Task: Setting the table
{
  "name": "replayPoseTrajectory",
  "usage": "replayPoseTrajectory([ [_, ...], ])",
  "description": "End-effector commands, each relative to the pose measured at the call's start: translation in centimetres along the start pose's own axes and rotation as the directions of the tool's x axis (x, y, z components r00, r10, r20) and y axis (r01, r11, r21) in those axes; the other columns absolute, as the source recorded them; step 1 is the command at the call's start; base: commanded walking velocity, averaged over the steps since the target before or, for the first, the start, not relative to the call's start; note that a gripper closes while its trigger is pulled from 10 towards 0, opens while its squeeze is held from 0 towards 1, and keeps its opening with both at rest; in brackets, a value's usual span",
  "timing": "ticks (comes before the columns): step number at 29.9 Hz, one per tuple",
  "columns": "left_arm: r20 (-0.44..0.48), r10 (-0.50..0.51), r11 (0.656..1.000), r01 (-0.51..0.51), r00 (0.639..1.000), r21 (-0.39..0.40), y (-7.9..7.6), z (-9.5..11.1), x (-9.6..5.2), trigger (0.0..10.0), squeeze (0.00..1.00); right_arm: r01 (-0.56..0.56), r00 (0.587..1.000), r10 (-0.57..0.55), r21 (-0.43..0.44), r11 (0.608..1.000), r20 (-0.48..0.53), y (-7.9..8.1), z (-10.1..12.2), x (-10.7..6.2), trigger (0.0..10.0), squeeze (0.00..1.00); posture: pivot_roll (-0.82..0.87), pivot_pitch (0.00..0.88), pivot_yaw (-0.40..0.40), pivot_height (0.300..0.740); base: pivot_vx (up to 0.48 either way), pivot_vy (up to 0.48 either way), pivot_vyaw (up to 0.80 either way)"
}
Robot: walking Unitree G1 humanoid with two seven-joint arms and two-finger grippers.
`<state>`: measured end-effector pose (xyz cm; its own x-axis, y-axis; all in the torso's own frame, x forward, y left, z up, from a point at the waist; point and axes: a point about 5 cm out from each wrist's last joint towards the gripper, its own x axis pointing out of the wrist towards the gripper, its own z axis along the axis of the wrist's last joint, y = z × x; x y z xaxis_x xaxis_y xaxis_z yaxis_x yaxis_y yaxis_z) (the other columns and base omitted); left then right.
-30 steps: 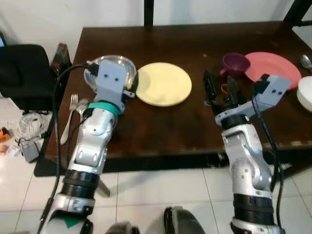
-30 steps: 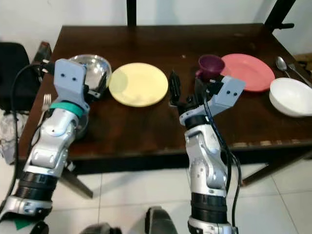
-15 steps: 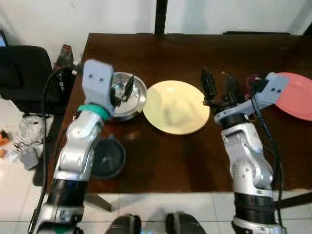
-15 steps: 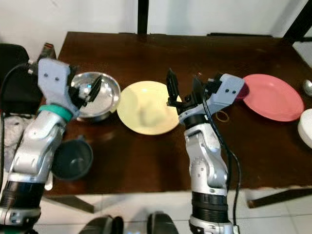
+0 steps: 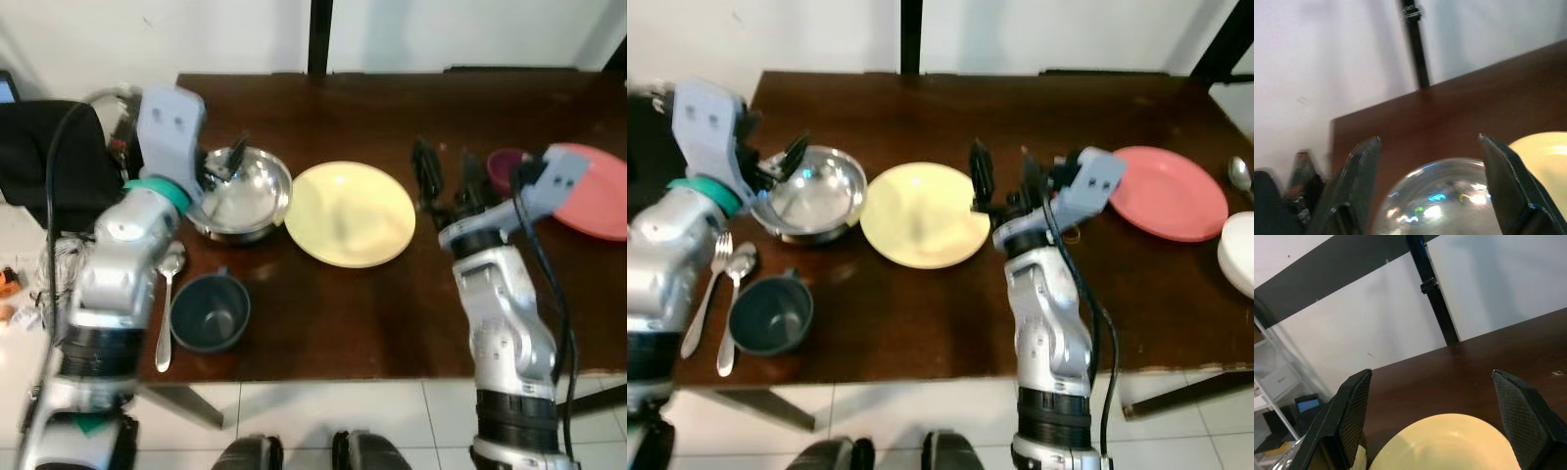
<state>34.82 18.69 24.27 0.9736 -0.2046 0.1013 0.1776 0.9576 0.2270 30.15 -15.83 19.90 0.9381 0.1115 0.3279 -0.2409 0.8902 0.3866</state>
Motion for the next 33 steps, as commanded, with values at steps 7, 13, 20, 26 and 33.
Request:
replayPoseTrajectory([
  [7,-0.269,0.022,0.982,-0.072,0.963,-0.175,2.3,-4.0,2.2,10.0,1.00,0.000,1.000,0.000,0.018,1.000,-0.020,0.4,-0.5,-0.4,10.0,0.00,0.01,0.017,0.056,0.740,0.000,0.000,0.00],
  [13,-0.308,-0.044,0.963,-0.042,0.950,-0.268,2.0,-4.6,2.7,10.0,1.00,-0.002,1.000,0.002,0.017,1.000,-0.024,0.5,-0.4,-0.5,10.0,0.00,0.01,0.038,0.057,0.740,0.000,0.000,0.00],
  [20,-0.372,-0.103,0.933,-0.040,0.922,-0.359,1.7,-5.0,3.4,10.0,0.00,-0.007,0.999,0.007,0.023,1.000,-0.033,0.7,-0.5,-0.5,10.0,0.00,0.01,0.056,0.068,0.740,0.000,0.000,0.00],
  [26,-0.455,-0.089,0.913,-0.109,0.886,-0.393,2.2,-6.3,3.3,10.0,0.00,0.005,0.999,-0.004,0.032,0.999,-0.041,0.8,-0.8,-1.0,10.0,0.00,0.01,0.076,0.076,0.740,0.000,0.000,0.00],
  [33,-0.489,-0.090,0.914,-0.123,0.868,-0.387,2.3,-7.2,3.0,10.0,0.00,0.009,0.999,-0.008,0.035,0.999,-0.050,0.9,-0.9,-1.3,10.0,0.00,0.01,0.085,0.076,0.740,0.000,0.000,0.00],
])
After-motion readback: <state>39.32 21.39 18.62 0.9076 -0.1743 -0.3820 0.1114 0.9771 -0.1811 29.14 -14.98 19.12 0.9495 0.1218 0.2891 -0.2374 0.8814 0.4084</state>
